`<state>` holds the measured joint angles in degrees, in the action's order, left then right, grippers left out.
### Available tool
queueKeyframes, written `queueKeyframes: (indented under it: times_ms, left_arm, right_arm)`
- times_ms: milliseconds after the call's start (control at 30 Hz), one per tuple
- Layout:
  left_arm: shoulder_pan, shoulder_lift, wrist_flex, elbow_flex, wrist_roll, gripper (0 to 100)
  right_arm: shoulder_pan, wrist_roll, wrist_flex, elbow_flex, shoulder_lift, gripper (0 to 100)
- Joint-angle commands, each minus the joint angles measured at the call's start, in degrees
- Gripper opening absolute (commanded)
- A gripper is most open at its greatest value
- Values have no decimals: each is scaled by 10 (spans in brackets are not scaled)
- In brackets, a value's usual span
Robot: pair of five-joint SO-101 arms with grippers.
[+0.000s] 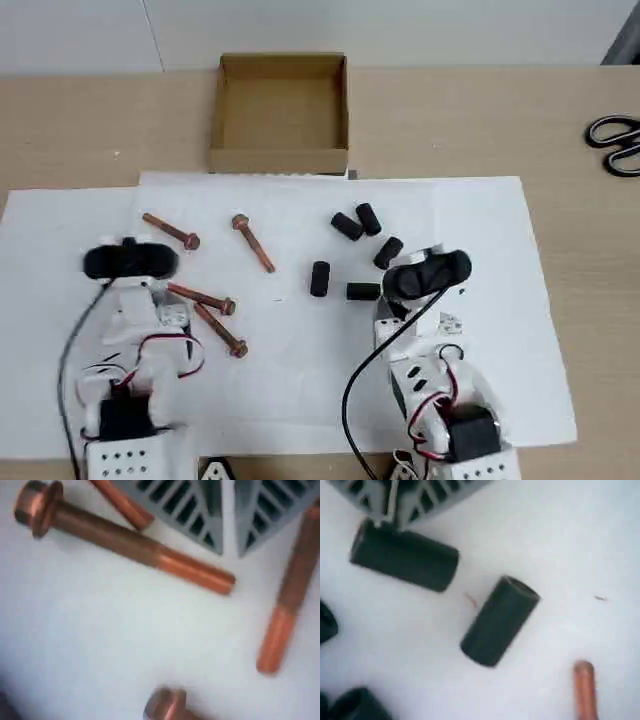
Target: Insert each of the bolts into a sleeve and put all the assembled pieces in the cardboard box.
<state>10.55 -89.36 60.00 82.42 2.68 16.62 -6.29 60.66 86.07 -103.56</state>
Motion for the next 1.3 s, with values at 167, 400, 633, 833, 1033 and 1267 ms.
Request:
queueKeyframes:
  times_ms: [167, 400, 633, 833, 1033, 1267]
  left_arm:
    - [4, -1, 124, -206, 0, 7]
    - [4, 88, 229, -335, 0, 7]
    - [4, 272, 280, -517, -3, 7]
    - [6, 405, 291, -559, -82, 8]
    - [7, 533, 295, -558, -112, 8]
    - [11, 683, 258, -569, -71, 8]
  right_arm:
    - [-26, 4, 79, -142, 4, 4]
    - [-44, -61, 79, -297, 182, 4]
    - [-20, -98, 95, -469, 428, 4]
    - [-23, -100, 142, -565, 598, 4]
    - [-24, -159, 226, -690, 740, 4]
    - [-24, -232, 276, -819, 891, 5]
